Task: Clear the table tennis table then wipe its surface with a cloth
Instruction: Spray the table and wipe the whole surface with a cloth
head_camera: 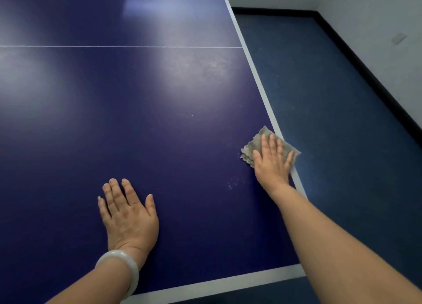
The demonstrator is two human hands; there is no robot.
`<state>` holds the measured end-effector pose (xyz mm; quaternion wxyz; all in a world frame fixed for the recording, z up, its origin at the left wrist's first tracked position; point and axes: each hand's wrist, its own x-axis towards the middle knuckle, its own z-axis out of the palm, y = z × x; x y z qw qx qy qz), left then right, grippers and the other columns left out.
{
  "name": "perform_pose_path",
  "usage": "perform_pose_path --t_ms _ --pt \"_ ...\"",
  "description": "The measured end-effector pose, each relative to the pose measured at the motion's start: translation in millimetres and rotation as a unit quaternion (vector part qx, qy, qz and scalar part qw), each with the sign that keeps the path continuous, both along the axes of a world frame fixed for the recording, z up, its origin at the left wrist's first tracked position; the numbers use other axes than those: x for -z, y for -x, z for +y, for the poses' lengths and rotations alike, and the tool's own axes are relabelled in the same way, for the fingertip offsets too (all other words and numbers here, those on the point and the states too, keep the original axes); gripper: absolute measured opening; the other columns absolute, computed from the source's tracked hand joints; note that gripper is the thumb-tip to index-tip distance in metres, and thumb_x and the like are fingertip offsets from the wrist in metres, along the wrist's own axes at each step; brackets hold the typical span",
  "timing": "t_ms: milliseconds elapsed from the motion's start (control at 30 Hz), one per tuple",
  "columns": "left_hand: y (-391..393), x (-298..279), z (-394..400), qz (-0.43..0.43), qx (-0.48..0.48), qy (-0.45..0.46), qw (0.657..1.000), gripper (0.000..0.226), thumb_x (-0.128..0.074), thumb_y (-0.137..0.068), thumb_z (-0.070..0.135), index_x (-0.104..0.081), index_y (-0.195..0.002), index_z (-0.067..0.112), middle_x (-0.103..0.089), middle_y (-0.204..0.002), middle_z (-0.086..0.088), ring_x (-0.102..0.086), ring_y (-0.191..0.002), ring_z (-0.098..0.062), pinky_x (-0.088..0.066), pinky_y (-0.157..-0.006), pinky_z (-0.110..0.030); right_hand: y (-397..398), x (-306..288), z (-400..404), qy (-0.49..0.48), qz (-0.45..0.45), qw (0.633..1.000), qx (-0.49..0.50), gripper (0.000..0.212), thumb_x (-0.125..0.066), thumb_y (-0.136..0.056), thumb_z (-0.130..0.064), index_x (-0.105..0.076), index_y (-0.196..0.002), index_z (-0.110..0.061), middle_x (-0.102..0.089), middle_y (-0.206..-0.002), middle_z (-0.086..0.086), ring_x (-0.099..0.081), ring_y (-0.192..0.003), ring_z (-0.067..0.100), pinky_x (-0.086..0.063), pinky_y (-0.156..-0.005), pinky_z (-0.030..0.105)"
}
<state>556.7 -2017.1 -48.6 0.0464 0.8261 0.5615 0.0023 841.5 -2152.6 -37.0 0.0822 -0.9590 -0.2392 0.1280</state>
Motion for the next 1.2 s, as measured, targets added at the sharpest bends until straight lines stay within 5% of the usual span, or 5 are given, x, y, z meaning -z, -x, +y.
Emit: perform_pose_path --t_ms 300,533,733,900,1200 --pt "1 1 1 -0.003 0.005 -0.007 1.0 0.079 -0.007 -0.091 0.052 -0.011 -0.153 0.003 -0.006 -0.161 -0.02 0.001 -0.15 -0.03 -0.001 -0.122 -0.047 78 2 21 0.003 -0.023 0.928 -0.372 0.067 -0.002 -0.09 -0.057 0.001 -0.154 -0.035 0.018 -0.158 -0.013 0.019 -0.147 0.013 0.019 -0.116 0.045" --pt "0 3 0 0.004 0.0 -0.005 1.0 0.078 -0.008 -0.092 0.051 -0.013 -0.153 0.003 -0.008 -0.16 -0.02 0.0 -0.149 -0.031 0.0 -0.122 -0.047 -4 2 -12 0.029 -0.018 0.996 0.081 0.06 -0.018 -0.103 -0.046 0.004 -0.155 -0.027 0.015 -0.162 -0.002 0.017 -0.148 0.018 0.008 -0.119 0.052" --pt "1 1 1 0.007 0.001 0.003 1.0 0.073 -0.018 -0.096 0.049 -0.011 -0.153 0.003 -0.007 -0.161 -0.019 0.0 -0.15 -0.031 -0.001 -0.121 -0.048 141 16 50 -0.047 -0.093 0.975 -0.195 0.063 -0.021 -0.096 -0.045 -0.024 -0.154 -0.019 -0.015 -0.161 0.006 -0.01 -0.149 0.027 -0.002 -0.115 0.053" --pt "1 1 2 0.011 0.005 0.009 1.0 0.074 -0.017 -0.096 0.049 -0.009 -0.153 0.004 -0.005 -0.161 -0.019 0.002 -0.15 -0.031 0.0 -0.121 -0.048 170 12 -16 -0.038 -0.098 0.928 -0.357 0.061 -0.028 -0.098 -0.047 -0.016 -0.155 -0.027 -0.01 -0.163 -0.002 -0.003 -0.151 0.019 -0.006 -0.116 0.05" --pt "1 -1 1 0.003 -0.002 0.01 1.0 0.073 -0.019 -0.097 0.049 -0.006 -0.153 0.004 -0.001 -0.161 -0.018 0.006 -0.149 -0.03 0.003 -0.121 -0.046 81 16 -54 0.023 -0.081 0.996 0.004 0.066 -0.005 -0.094 -0.05 0.001 -0.155 -0.024 0.006 -0.163 0.001 0.008 -0.15 0.021 0.001 -0.12 0.053"
